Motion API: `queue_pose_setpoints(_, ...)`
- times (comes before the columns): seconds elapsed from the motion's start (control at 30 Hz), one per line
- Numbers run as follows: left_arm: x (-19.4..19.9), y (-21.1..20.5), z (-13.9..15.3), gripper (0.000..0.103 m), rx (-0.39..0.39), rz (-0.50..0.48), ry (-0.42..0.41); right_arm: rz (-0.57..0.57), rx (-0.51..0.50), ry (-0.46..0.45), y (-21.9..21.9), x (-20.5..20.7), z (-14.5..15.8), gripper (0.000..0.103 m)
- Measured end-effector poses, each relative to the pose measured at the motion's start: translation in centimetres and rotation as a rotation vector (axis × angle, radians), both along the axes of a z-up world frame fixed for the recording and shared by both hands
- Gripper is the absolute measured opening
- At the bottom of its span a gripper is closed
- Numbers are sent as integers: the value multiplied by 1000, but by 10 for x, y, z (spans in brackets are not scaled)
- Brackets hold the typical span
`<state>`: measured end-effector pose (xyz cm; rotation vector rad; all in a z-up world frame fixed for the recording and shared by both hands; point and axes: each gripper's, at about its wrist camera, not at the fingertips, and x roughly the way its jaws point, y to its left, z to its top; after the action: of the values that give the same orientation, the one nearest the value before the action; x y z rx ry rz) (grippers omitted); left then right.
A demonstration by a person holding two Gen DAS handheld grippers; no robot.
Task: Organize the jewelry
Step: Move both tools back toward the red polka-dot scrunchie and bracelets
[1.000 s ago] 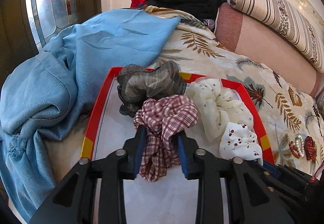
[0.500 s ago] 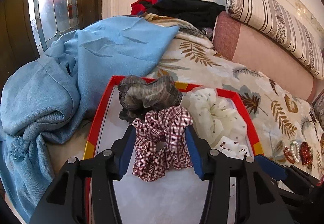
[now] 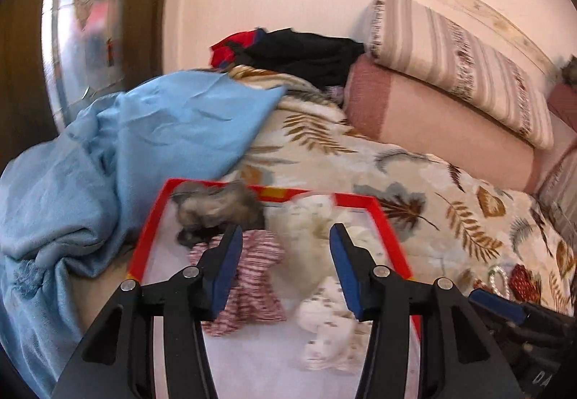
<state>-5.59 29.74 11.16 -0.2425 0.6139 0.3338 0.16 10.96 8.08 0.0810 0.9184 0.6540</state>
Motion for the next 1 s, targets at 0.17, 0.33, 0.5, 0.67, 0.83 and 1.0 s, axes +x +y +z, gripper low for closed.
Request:
queue_pose_setpoints(0.17,7,-28,3,49,18,-76,-14,-57,4,6,-50,4,-2,51)
queue_pose_setpoints(0.33,7,-63,1,49,29,-167,-8,-149,18,7,-112,15,-3,51)
queue_pose_setpoints(0.5,6,-106,-10,51,-31,-295,39,-315,78,20,-193,37,-5,51)
queue_pose_setpoints(0.67,11,-156,-22,51,-81,-413,99,-451,121,69,-270,59,-9,51)
queue_pose_setpoints(0.83,21,-205,-35,51,-111,-480,164,-415,79,83,-299,68,-12,32)
queue_pose_setpoints(1.0,23,-238,-45,51,-107,-501,201,-322,66,141,-308,73,-38,30)
